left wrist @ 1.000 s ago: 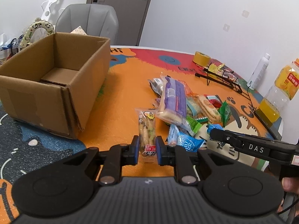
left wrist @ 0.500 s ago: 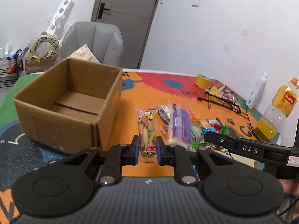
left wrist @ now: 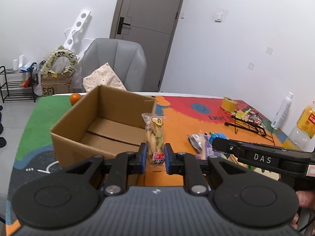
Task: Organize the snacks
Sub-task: 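Carry both held snacks over the open cardboard box, then open the left gripper over the box while the right gripper releases its packet, then move both open grippers back to the snack pile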
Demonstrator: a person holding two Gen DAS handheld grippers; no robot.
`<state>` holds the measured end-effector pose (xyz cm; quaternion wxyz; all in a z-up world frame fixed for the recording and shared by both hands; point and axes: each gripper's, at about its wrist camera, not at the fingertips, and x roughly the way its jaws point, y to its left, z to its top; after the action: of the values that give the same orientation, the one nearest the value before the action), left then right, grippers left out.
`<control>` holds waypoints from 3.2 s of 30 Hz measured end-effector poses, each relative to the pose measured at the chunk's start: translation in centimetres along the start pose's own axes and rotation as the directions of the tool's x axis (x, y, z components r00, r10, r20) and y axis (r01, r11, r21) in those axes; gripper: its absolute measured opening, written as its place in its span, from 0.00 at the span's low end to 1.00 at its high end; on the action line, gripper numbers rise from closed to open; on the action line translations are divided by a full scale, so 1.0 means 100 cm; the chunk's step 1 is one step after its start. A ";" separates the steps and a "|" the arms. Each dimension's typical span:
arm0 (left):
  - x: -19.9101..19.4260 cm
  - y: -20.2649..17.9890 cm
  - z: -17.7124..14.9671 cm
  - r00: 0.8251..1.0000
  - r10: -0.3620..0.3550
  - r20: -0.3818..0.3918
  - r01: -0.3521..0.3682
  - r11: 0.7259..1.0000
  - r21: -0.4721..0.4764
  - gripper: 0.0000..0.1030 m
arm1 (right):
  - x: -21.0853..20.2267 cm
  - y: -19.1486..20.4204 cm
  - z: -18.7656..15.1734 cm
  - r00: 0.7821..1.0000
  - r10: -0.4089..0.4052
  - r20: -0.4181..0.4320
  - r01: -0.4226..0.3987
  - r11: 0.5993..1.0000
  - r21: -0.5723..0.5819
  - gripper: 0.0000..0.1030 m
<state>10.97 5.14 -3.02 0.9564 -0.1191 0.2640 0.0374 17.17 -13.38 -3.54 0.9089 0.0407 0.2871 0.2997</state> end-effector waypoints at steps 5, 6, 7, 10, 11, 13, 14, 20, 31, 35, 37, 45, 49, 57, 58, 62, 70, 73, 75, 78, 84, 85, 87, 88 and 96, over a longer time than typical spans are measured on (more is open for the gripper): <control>0.003 0.013 0.008 1.000 0.014 -0.026 -0.014 1.000 0.007 0.17 | 0.009 0.016 0.012 1.000 0.027 -0.002 -0.027 0.999 -0.019 0.30; 0.003 0.015 0.011 0.999 0.019 -0.032 -0.019 1.000 0.011 0.17 | 0.011 0.020 0.015 0.999 0.034 -0.003 -0.034 0.999 -0.022 0.30; 0.003 0.018 0.012 0.999 0.023 -0.036 -0.023 1.000 0.016 0.17 | 0.012 0.023 0.018 0.999 0.043 -0.003 -0.043 0.999 -0.026 0.30; 0.010 0.026 0.020 0.997 0.022 -0.070 -0.022 1.000 0.007 0.17 | 0.018 0.034 0.026 0.998 0.069 -0.011 -0.069 0.997 -0.036 0.30; 0.012 0.030 0.023 0.997 0.023 -0.080 -0.023 1.000 0.002 0.17 | 0.021 0.038 0.029 0.997 0.079 -0.017 -0.079 0.996 -0.040 0.30; 0.015 0.034 0.028 0.995 0.030 -0.093 -0.030 1.000 0.007 0.17 | 0.027 0.047 0.033 0.995 0.096 -0.033 -0.098 0.994 -0.047 0.30; 0.017 0.037 0.030 0.994 0.041 -0.102 -0.040 0.999 0.009 0.17 | 0.030 0.051 0.035 0.994 0.100 -0.040 -0.102 0.994 -0.049 0.30; 0.030 0.052 0.042 0.987 0.066 -0.146 -0.066 0.998 0.008 0.17 | 0.044 0.068 0.042 0.991 0.116 -0.072 -0.120 0.991 -0.052 0.30; 0.062 0.077 0.057 0.967 0.090 -0.238 -0.090 0.996 0.010 0.17 | 0.056 0.077 0.054 0.989 0.117 -0.095 -0.120 0.992 -0.027 0.30; 0.061 0.082 0.060 0.969 0.101 -0.224 -0.108 0.994 -0.018 0.20 | 0.062 0.078 0.059 0.989 0.112 -0.092 -0.114 0.993 -0.018 0.30; 0.058 0.082 0.061 0.968 0.115 -0.221 -0.122 0.992 -0.016 0.21 | 0.066 0.080 0.060 0.989 0.112 -0.094 -0.113 0.993 -0.014 0.30; 0.040 0.085 0.061 0.968 0.129 -0.214 -0.136 0.990 -0.019 0.44 | 0.076 0.078 0.055 0.985 0.129 -0.114 -0.127 0.992 0.025 0.50; 0.030 0.087 0.057 0.973 0.125 -0.195 -0.133 0.991 -0.028 0.76 | 0.065 0.069 0.050 0.988 0.116 -0.102 -0.111 0.993 0.047 0.62; 0.023 0.086 0.041 0.969 0.116 -0.217 -0.136 0.987 -0.080 0.85 | 0.039 0.043 0.031 0.993 0.078 -0.086 -0.070 0.993 0.094 0.95; 0.020 0.085 0.038 0.970 0.115 -0.214 -0.135 0.987 -0.083 0.85 | 0.036 0.040 0.029 0.994 0.076 -0.084 -0.068 0.993 0.097 0.96; 0.013 0.080 0.027 0.969 0.133 -0.208 -0.154 0.984 -0.088 0.86 | 0.024 0.027 0.021 0.996 0.053 -0.075 -0.045 0.994 0.104 1.00; 0.003 0.064 0.016 0.973 0.121 -0.195 -0.139 0.987 -0.084 0.87 | 0.003 -0.003 0.007 0.998 0.021 -0.067 -0.011 0.989 0.145 1.00; 0.000 0.056 0.013 0.978 0.099 -0.183 -0.115 0.990 -0.080 0.87 | -0.005 -0.013 0.004 0.998 0.007 -0.060 0.002 0.988 0.154 1.00; -0.001 0.049 0.012 0.981 0.082 -0.175 -0.097 0.992 -0.079 0.87 | -0.011 -0.020 0.002 0.999 -0.007 -0.053 0.015 0.987 0.162 1.00; -0.002 0.040 0.010 0.984 0.065 -0.163 -0.080 0.993 -0.083 0.90 | -0.020 -0.032 -0.003 0.999 -0.016 -0.043 0.024 0.984 0.176 1.00; -0.001 0.021 0.004 0.987 0.017 -0.159 -0.028 0.998 -0.065 1.00 | -0.040 -0.053 -0.016 0.999 -0.041 -0.031 0.046 0.982 0.182 1.00; 0.000 0.019 0.003 0.987 0.012 -0.161 -0.022 0.998 -0.061 1.00 | -0.043 -0.056 -0.017 0.998 -0.050 -0.030 0.055 0.981 0.185 1.00; 0.002 0.012 0.001 0.987 0.002 -0.164 -0.012 0.998 -0.056 1.00 | -0.048 -0.065 -0.022 0.997 -0.067 -0.029 0.071 0.978 0.194 1.00; 0.003 0.009 -0.001 0.986 0.000 -0.166 -0.008 0.999 -0.051 1.00 | -0.050 -0.070 -0.024 0.997 -0.069 -0.030 0.074 0.977 0.199 1.00; 0.014 -0.024 -0.013 0.982 -0.022 -0.189 0.018 1.000 -0.022 1.00 | -0.062 -0.096 -0.039 0.994 -0.098 -0.043 0.105 0.971 0.212 1.00</control>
<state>11.85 2.53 -4.39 0.9261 -0.1345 0.3521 0.0188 15.99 -25.08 -6.05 0.9086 0.1189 0.3340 0.2206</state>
